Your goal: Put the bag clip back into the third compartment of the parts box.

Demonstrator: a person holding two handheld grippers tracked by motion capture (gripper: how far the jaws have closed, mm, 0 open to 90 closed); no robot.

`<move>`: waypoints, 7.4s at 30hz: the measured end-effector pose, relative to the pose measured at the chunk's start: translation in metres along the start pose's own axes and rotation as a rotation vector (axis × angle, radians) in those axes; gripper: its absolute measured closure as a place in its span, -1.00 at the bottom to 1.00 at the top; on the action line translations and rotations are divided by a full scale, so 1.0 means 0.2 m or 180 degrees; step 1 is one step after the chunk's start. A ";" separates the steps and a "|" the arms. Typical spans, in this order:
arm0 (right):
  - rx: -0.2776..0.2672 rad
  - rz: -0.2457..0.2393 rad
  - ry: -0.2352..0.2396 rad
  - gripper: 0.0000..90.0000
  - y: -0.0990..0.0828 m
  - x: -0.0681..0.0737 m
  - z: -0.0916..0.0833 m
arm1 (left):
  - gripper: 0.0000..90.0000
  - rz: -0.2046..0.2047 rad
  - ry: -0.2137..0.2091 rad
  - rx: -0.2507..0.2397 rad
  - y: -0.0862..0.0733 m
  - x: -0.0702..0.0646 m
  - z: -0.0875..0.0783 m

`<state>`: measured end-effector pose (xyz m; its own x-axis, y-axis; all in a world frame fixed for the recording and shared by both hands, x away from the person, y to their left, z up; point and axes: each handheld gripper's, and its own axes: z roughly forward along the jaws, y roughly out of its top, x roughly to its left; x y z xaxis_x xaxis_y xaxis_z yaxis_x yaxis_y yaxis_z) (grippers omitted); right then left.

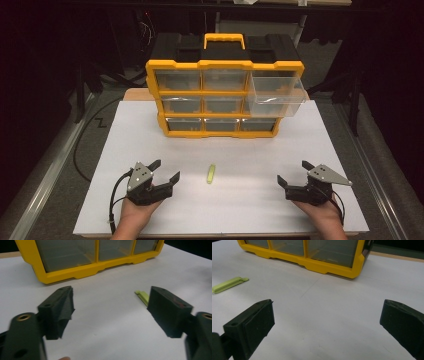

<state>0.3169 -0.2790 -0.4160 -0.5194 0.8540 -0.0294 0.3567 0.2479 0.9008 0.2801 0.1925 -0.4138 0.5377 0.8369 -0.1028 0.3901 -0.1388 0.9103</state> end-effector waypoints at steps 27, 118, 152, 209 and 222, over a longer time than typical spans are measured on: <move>0.0284 -0.0252 0.0721 -0.81 0.11 0.37 0.23 | -0.43 0.0045 0.0022 0.0075 -0.03 0.03 0.01; 0.1120 -0.0493 0.1249 -1.00 0.22 0.52 0.48 | -0.99 -0.0027 -0.0263 0.0078 -0.04 0.08 -0.01; 0.1272 -0.1004 0.1315 0.58 0.29 0.60 0.70 | -1.00 0.0227 -0.0091 0.0105 -0.04 0.05 0.01; 0.2038 -0.1123 0.1500 0.75 0.33 0.39 0.35 | -0.99 0.0256 -0.0201 -0.0074 -0.04 0.04 -0.01; 0.2344 -0.1171 0.1527 0.75 0.32 0.29 0.25 | -0.99 0.0248 -0.0248 -0.0098 -0.04 0.04 -0.02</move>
<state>0.3488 -0.1916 -0.3813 -0.9015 0.4268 0.0718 0.4218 0.8294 0.3663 0.2778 0.2015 -0.4213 0.6226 0.7802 -0.0610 0.3222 -0.1846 0.9285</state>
